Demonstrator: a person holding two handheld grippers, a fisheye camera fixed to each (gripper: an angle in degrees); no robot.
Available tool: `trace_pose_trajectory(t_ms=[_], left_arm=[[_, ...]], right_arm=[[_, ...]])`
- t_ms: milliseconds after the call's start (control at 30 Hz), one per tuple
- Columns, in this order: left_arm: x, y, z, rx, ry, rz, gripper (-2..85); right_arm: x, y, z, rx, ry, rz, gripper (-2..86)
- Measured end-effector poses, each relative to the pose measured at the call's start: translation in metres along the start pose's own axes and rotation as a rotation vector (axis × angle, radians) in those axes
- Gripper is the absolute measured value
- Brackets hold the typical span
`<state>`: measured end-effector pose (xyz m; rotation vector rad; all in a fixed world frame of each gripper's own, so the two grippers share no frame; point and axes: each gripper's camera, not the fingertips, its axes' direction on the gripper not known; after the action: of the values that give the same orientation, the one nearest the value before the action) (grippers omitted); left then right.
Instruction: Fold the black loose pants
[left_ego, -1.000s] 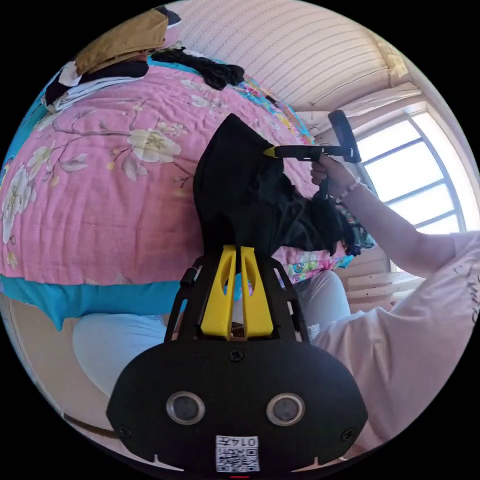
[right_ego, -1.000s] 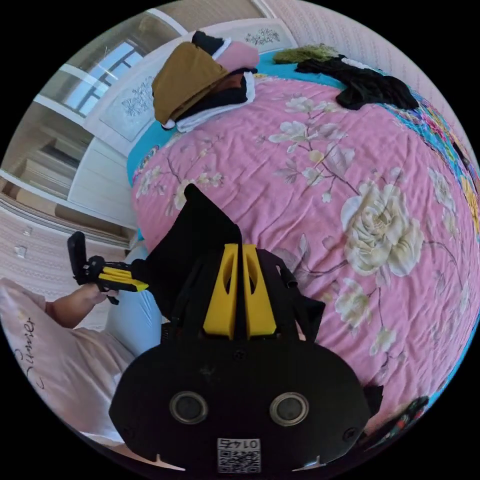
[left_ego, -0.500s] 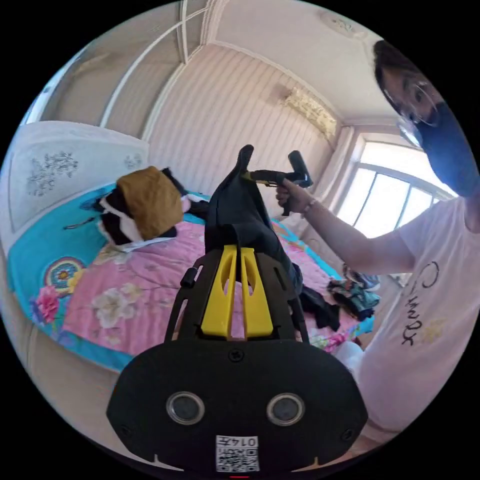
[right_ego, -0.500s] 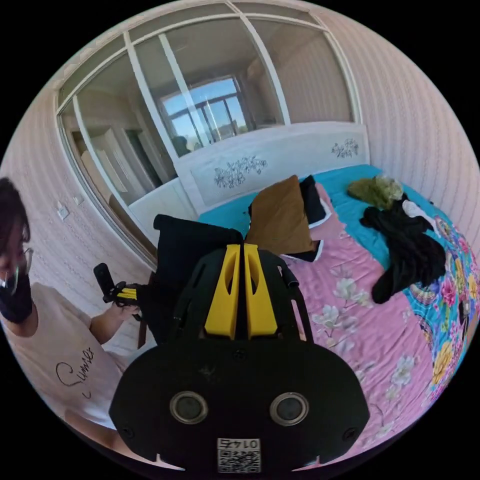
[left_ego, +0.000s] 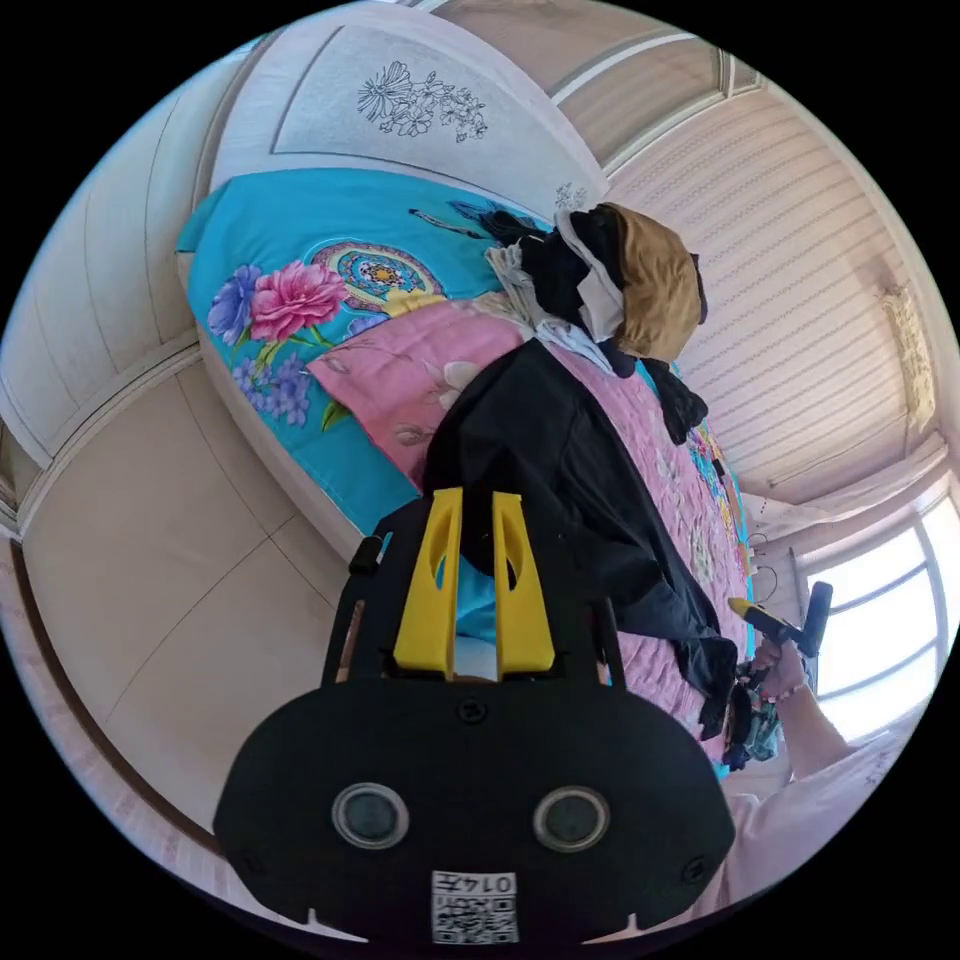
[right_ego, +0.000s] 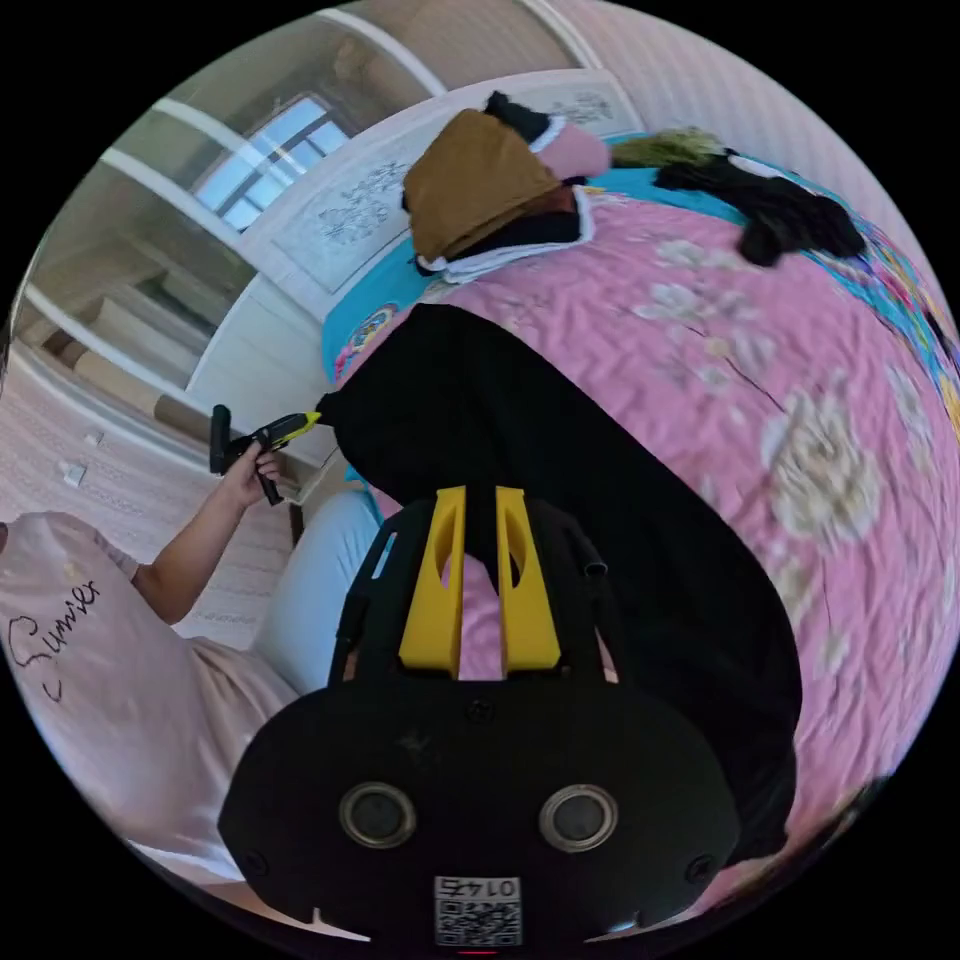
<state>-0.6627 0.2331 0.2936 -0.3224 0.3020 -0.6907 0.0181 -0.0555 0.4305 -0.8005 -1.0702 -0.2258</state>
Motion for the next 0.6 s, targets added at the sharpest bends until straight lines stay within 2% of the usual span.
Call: trace_pose_trajectory(t_ms=[100, 167, 267, 367, 433, 600], left_arm=[[0.048, 0.009, 0.002, -0.026, -0.011, 0.176, 6.7], [0.093, 0.017, 0.018, -0.127, 0.029, 0.358, 7.3], [0.145, 0.029, 0.037, -0.191, 0.067, 0.511, 7.5], [0.197, 0.042, 0.061, -0.244, 0.151, 0.632, 7.6], [0.227, 0.051, 0.083, -0.289, 0.145, 0.722, 8.4], [0.281, 0.064, 0.147, -0.4, 0.033, 0.838, 10.5]], right_arm=[[0.03, 0.1, -0.042, 0.077, 0.182, 0.282, 9.4], [0.044, 0.167, -0.066, 0.121, 0.329, 0.464, 11.1], [0.053, 0.221, -0.087, 0.153, 0.448, 0.601, 12.2], [0.055, 0.247, -0.098, 0.203, 0.538, 0.615, 13.1], [0.058, 0.252, -0.093, 0.171, 0.579, 0.588, 13.6], [0.056, 0.249, -0.058, 0.099, 0.464, 0.474, 13.2]])
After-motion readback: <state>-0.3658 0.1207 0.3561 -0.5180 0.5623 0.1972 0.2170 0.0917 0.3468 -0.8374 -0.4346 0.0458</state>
